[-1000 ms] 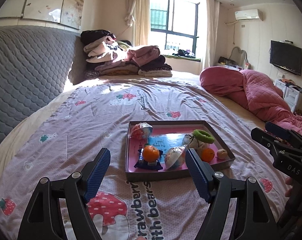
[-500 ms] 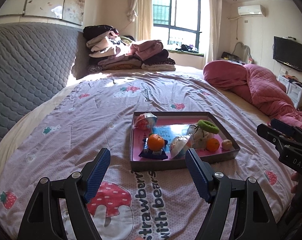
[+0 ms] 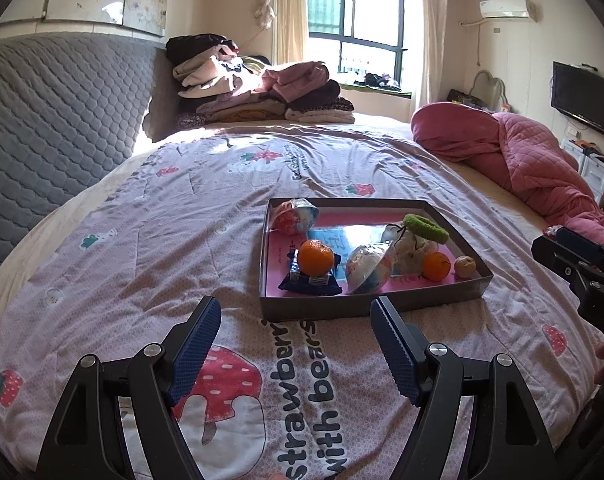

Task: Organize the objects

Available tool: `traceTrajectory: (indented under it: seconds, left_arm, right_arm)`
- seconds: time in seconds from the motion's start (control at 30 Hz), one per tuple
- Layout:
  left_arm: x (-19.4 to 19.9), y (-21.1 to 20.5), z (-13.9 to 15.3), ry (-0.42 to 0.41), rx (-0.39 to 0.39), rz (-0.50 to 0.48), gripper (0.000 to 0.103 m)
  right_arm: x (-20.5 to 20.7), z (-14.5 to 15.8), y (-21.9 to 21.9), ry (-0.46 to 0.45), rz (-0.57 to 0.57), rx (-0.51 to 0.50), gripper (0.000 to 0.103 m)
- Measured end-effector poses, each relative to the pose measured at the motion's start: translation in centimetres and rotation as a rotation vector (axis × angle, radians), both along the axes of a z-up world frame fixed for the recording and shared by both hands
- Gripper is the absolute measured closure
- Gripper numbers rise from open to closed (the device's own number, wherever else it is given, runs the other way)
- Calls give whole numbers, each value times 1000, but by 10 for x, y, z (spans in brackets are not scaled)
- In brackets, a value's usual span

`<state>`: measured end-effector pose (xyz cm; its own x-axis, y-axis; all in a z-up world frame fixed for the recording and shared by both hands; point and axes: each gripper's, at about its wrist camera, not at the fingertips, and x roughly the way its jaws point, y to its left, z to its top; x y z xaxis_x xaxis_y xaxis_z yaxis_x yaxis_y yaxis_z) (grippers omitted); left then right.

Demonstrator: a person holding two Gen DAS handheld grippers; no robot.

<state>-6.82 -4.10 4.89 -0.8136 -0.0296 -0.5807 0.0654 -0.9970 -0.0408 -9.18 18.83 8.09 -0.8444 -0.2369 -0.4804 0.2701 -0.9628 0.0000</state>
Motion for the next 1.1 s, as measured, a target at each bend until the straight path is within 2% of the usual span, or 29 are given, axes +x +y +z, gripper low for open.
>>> traceTrajectory:
  seconds: [0.53,1.1]
  left_arm:
    - [-7,3,-16,-33,-5,4,25]
    - [-17,7,-41,-72,-41,20,25]
  right_arm:
    - [-5,-18,-3,-26,9,6,36]
    - [-15,-51,3,-64,-24,8,36]
